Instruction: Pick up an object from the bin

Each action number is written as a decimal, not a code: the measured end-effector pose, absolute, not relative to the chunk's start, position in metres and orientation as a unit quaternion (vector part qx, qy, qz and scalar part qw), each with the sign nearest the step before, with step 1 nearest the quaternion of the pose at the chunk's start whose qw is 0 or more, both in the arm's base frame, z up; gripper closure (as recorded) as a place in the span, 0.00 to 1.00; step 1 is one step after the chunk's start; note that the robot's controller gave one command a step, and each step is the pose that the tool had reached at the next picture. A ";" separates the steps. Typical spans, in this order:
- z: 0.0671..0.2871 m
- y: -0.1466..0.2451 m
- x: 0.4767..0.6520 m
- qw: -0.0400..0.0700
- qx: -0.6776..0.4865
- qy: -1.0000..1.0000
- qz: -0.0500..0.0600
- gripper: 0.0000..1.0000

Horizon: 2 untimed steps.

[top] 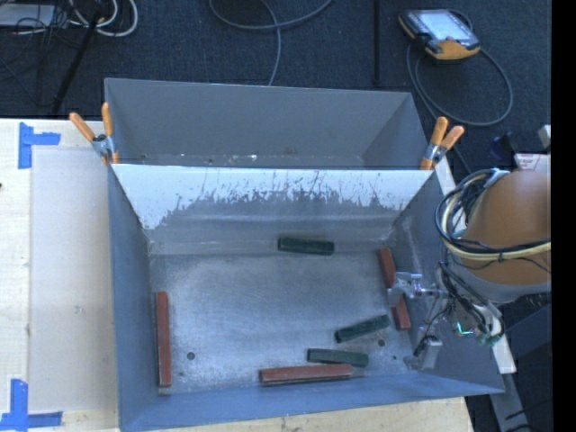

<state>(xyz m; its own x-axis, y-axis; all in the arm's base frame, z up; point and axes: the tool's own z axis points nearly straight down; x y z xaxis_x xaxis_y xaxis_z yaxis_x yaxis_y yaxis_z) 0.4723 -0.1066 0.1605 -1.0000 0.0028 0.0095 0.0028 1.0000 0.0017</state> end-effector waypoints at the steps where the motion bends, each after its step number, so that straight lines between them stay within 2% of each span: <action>1: 0.164 -0.106 0.474 0.001 0.000 -1.000 0.000 0.00; 2: 0.142 -0.110 0.487 -0.003 0.053 -0.999 0.001 0.00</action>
Offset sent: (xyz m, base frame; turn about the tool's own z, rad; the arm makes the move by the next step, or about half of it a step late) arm 0.0405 -0.0154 -0.0905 -0.3726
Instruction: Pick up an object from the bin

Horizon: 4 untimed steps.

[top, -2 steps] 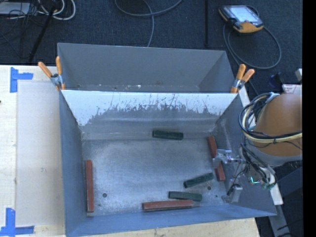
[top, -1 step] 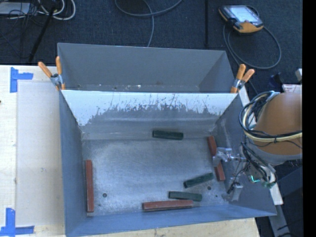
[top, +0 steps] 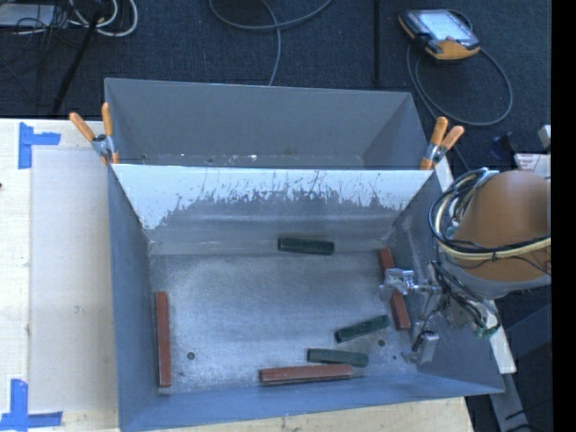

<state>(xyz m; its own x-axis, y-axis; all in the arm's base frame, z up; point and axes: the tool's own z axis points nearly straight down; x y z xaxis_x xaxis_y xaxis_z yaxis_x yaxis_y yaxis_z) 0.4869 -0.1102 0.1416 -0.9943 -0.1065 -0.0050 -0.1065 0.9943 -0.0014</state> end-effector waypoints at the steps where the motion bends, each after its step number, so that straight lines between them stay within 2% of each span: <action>1: 0.082 -0.109 0.516 0.001 -0.109 0.994 0.000 0.00; 2: 0.067 -0.109 0.522 0.000 -0.102 0.995 0.001 0.00; 3: 0.069 -0.114 0.504 0.000 -0.265 0.964 0.001 1.00; 4: 0.069 -0.113 0.504 0.000 -0.266 0.964 0.001 1.00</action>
Offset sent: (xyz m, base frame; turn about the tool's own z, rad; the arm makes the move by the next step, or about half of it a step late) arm 0.0213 -0.0149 -0.0716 0.1509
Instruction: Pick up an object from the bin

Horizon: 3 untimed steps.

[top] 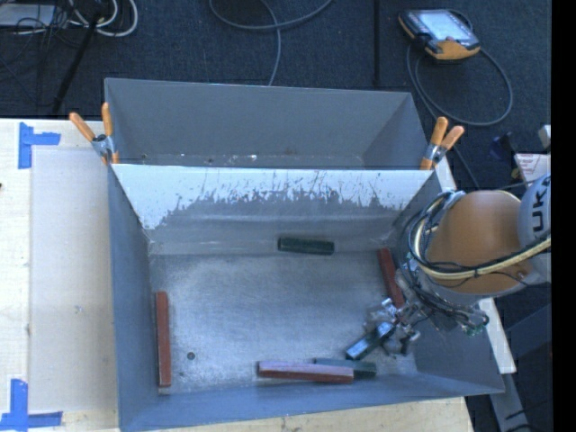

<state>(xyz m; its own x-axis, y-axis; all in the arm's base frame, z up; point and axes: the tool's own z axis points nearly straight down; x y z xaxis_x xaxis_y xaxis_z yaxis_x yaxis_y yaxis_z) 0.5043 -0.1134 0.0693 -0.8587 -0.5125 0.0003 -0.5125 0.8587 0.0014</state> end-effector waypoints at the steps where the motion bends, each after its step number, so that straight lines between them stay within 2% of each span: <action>1: 0.255 -0.102 0.506 -0.004 0.284 -0.959 0.001 1.00; 2: 0.251 -0.102 0.504 0.000 0.282 -0.959 -0.001 0.00; 3: 0.251 -0.103 0.504 0.000 0.282 -0.959 -0.001 0.00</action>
Offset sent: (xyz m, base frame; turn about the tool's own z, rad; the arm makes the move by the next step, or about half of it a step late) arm 0.0000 0.0000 0.0000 0.0000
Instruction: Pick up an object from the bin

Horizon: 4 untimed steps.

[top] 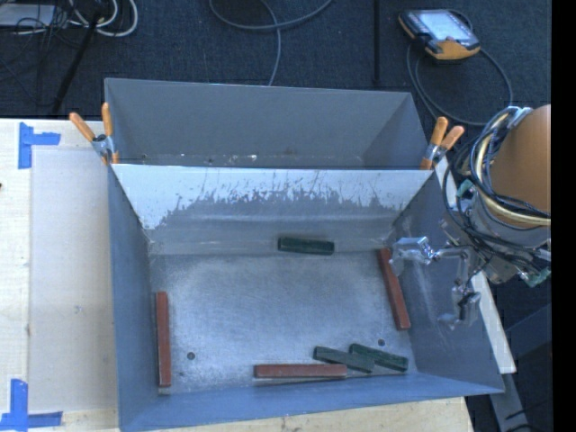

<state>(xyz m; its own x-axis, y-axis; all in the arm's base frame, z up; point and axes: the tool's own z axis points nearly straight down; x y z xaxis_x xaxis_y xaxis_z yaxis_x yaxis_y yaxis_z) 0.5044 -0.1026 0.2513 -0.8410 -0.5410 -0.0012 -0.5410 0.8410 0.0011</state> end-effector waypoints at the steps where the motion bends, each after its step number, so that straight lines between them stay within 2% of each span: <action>1: 0.201 -0.129 0.510 0.003 -0.291 0.957 -0.001 0.00; 2: 0.164 -0.137 0.506 -0.002 -0.363 0.932 0.002 0.00; 3: 0.153 -0.145 0.527 0.001 -0.356 0.934 0.001 0.00; 4: 0.120 -0.145 0.514 0.000 -0.256 0.967 0.001 0.00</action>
Offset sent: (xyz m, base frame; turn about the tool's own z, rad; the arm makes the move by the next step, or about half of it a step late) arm 0.0011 -0.0367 -0.0982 -0.2518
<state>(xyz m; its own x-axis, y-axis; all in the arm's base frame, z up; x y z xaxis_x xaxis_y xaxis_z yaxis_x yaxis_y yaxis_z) 0.5140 -0.1448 0.1196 -0.8688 -0.4952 -0.0010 -0.4952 0.8688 0.0009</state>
